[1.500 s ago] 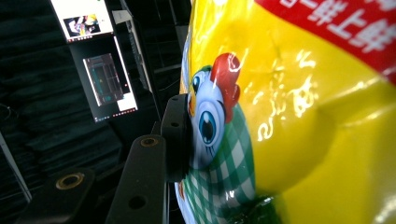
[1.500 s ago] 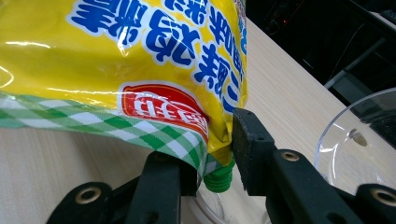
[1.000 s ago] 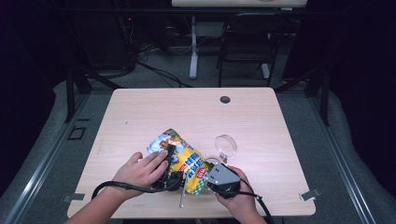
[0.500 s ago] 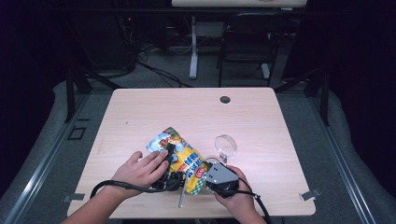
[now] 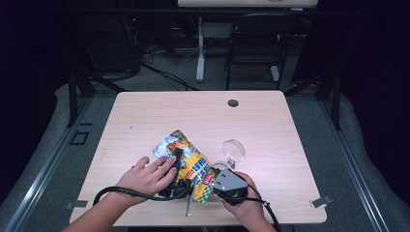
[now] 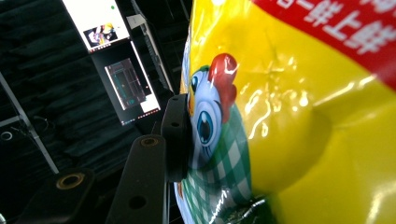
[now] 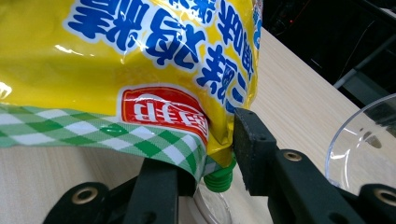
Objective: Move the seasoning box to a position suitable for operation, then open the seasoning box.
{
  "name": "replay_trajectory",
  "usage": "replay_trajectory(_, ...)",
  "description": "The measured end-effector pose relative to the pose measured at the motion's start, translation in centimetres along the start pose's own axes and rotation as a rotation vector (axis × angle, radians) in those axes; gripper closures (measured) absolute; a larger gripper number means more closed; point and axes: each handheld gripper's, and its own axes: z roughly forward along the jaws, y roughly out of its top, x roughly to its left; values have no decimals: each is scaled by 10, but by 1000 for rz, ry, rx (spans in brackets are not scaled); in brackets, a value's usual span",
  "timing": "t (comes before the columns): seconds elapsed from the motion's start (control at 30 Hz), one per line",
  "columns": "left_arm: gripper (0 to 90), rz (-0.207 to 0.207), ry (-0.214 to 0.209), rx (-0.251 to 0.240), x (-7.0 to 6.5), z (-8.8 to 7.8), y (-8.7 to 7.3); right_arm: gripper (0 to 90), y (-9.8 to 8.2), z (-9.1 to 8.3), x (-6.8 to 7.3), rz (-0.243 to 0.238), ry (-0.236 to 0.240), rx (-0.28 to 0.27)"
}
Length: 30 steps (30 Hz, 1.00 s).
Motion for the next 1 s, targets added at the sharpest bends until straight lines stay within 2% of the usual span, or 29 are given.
replay_trajectory(0.17, 675, -4, -10, -1, 1, 0, 1, 706, 0, 0, 0, 3, 4, 5)
replay_trajectory(0.2, 675, 10, -16, 3, 3, -1, 1, 706, 0, 0, -1, 5, 6, 4)
replay_trajectory(0.27, 675, 8, -24, 7, 3, 0, 2, 706, -1, 1, -1, 13, 9, 1)
replay_trajectory(0.3, 675, 12, 0, 0, 2, 0, 2, 706, -1, 1, -1, 13, 9, 1)
replay_trajectory(0.33, 676, 19, 4, -3, 3, 0, 2, 706, -1, 1, -1, 14, 7, 5)
replay_trajectory(0.37, 676, 24, -7, -1, 4, 0, 3, 706, -1, 1, -2, 15, 7, 5)
replay_trajectory(0.53, 676, 33, -8, 1, 5, 0, 3, 706, -2, 1, -2, 23, 12, 2)
replay_trajectory(0.57, 676, 37, 4, 0, 5, 0, 4, 706, -2, 1, -2, 24, 13, 1)
replay_trajectory(0.77, 677, 31, 3, -1, 5, 0, 4, 706, -2, 0, -3, 28, 11, 3)
replay_trajectory(1.0, 677, 55, 5, 1, 7, -1, 4, 705, -2, 1, -2, 26, 14, -1)
